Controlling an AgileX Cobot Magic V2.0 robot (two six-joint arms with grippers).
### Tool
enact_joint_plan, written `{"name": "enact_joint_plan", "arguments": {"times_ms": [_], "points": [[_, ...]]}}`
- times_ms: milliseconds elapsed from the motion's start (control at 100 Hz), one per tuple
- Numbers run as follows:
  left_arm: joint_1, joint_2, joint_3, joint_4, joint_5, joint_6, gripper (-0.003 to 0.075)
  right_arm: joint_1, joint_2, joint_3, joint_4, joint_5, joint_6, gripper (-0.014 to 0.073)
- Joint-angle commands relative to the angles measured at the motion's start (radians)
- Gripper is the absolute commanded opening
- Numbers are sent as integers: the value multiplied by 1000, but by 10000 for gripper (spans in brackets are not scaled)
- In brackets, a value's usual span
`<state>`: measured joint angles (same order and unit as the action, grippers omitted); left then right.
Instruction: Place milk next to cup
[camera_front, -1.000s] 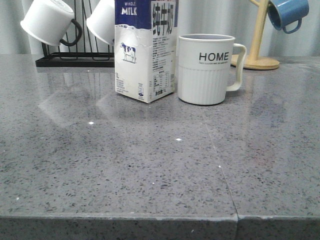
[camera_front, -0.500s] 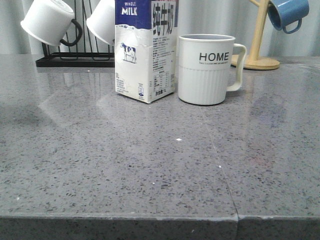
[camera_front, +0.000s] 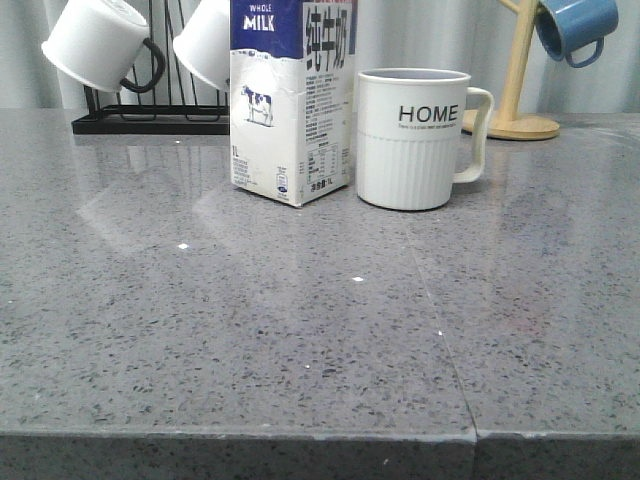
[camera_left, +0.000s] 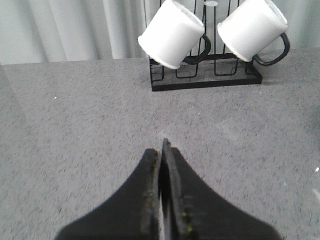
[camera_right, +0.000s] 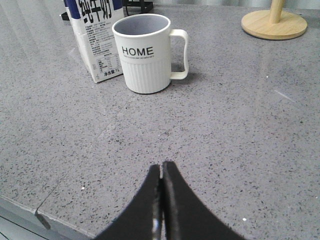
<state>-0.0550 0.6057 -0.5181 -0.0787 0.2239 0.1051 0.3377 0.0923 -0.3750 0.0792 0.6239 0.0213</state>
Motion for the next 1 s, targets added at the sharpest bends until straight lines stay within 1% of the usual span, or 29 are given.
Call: {"name": "enact_joint_plan", "arguments": {"times_ms": [0, 180, 560, 870, 930, 990], "points": [[13, -63, 29, -13, -65, -3, -20, -4, 12, -25, -3, -69, -4, -66], [25, -189, 124, -18, -66, -3, -20, -4, 12, -25, -3, -69, -4, -66], [25, -376, 241, -16, -73, -3, -20, -4, 12, -25, -3, -69, -4, -66], [25, -612, 382, 9, -75, -3, -20, -4, 12, -25, -3, -69, -4, -66], [25, -642, 426, 9, -108, -3, -20, -4, 12, -25, -3, -69, -4, -66], [25, -638, 472, 11, -189, -3, -20, -4, 12, -25, -3, -69, -4, -66]]}}
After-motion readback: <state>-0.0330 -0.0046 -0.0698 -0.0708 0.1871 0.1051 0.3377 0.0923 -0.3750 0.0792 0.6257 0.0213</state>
